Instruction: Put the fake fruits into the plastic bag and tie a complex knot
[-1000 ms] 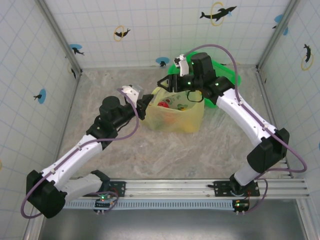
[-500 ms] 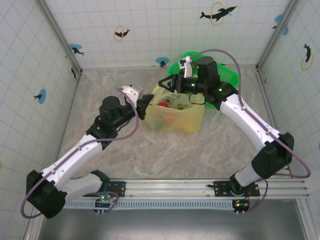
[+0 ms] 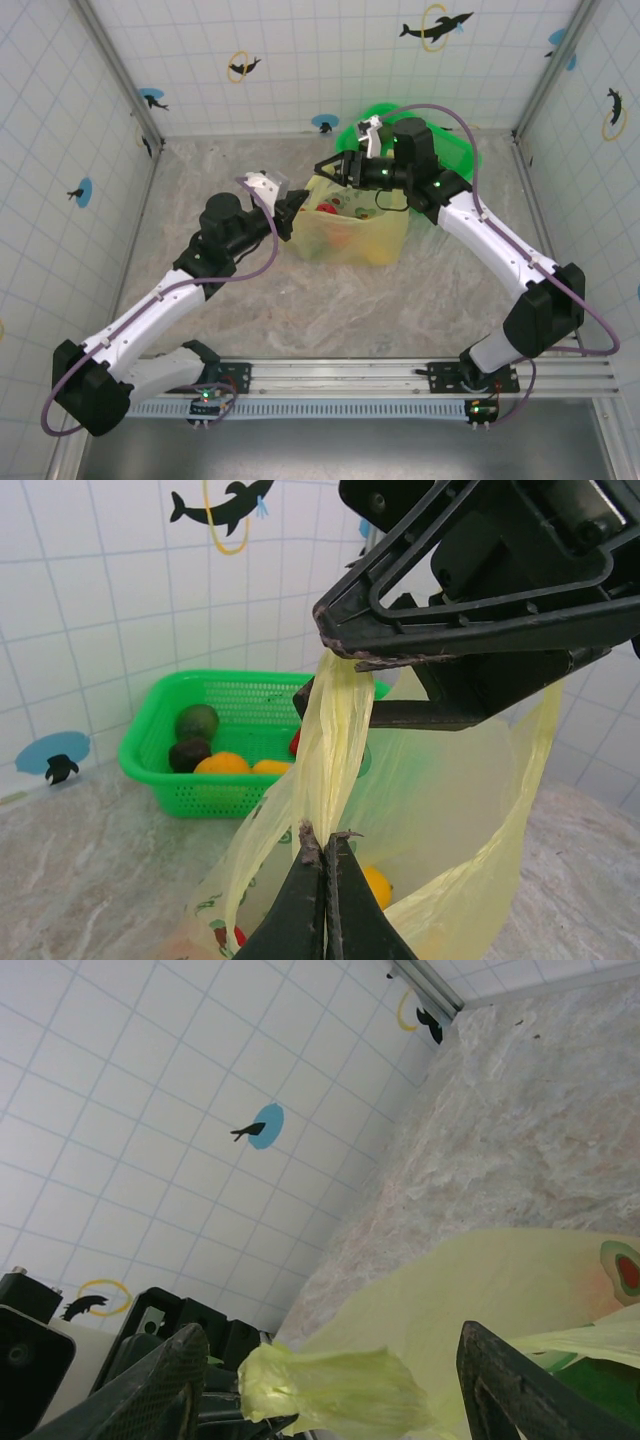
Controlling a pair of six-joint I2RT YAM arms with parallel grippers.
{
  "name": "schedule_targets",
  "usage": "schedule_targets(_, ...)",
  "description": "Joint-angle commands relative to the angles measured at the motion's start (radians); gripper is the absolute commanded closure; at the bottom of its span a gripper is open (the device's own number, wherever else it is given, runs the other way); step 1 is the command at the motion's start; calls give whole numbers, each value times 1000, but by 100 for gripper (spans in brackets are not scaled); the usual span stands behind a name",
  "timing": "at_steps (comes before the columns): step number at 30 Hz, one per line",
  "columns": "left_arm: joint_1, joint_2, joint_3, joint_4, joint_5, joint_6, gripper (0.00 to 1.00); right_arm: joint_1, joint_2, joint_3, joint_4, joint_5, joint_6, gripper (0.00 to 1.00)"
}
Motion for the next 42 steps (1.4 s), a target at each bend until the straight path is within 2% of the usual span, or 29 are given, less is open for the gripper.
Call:
schedule_targets(1,-7,6,21,19,19,-13,100,-2,-2,37,58,-27,4,38)
schedule_targets(10,-10,21,29,18,23,-13,100,-3,4,69,14,-19,-22,60)
schedule_targets(15,-15,22,31,17,44,-14,99,-3,28,131,-21,-14,-47,68)
schedule_targets(18,-15,19,34,17,57,-27,94,-5,49,168,-13,-37,-63,80)
schedule_targets(22,-15,-5,58,-13,-21,-23,87,-8,81,238,-58,-30,-108,100)
schedule_targets(29,-13,23,69,-29,3,-19,84,-11,87,249,-107,5,-150,100)
schedule_targets(31,-13,30,59,-16,1,-26,86,-11,70,235,-102,16,-164,75)
schedule_targets(32,-13,32,57,-13,-4,-28,88,-11,57,223,-97,28,-178,67)
schedule_targets(37,-13,26,47,10,-24,-37,93,-57,-36,95,-15,65,-189,40)
schedule_targets(40,-13,29,45,12,-19,-42,94,-95,-65,-9,115,-22,-96,21)
schedule_targets(42,-13,33,46,15,-16,-42,94,-98,-79,-64,184,-47,-56,19)
